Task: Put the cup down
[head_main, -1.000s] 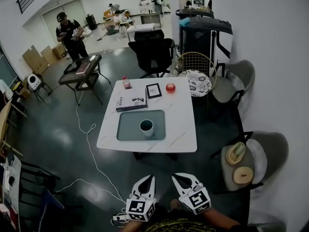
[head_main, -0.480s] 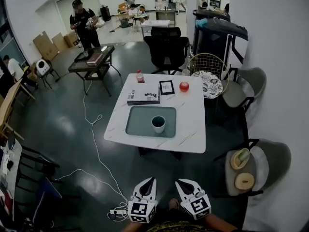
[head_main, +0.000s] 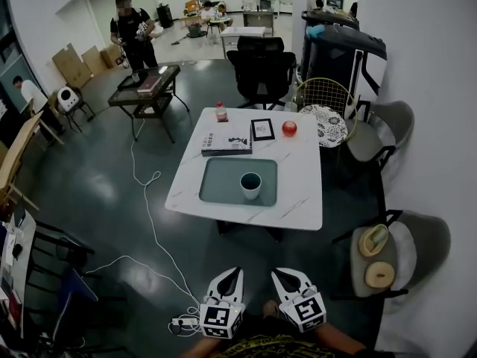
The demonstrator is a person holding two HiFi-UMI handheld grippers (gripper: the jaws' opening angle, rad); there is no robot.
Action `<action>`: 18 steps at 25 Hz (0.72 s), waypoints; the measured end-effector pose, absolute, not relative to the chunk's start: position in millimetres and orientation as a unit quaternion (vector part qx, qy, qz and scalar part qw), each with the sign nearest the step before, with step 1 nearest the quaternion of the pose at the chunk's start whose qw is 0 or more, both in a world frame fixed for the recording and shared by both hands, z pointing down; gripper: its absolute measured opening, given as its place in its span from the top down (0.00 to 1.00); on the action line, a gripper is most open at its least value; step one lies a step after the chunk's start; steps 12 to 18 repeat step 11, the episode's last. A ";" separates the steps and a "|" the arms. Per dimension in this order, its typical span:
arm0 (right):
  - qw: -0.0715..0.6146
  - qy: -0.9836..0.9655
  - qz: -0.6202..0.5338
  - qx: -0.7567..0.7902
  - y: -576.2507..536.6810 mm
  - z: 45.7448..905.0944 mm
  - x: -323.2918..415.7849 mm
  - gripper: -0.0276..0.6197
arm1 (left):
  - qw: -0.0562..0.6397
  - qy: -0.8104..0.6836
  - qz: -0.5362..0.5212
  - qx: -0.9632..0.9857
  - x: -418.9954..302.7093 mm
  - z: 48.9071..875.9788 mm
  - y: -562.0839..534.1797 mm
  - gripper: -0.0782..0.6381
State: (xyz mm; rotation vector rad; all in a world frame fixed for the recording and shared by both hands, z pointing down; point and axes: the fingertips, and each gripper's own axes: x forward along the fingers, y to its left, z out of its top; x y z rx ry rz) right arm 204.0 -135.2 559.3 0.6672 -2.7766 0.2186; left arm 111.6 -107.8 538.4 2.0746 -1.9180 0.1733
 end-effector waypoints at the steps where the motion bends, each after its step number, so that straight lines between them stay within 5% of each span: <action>1: 0.138 -0.960 0.076 0.231 -134.9 560.2 203.5 0.95 | 0.153 -0.670 0.061 0.724 110.6 538.2 -107.5 0.88; 18: 0.143 -0.958 0.079 0.236 -131.8 556.4 190.7 0.95 | 0.164 -0.671 0.058 0.721 98.5 536.6 -98.5 0.88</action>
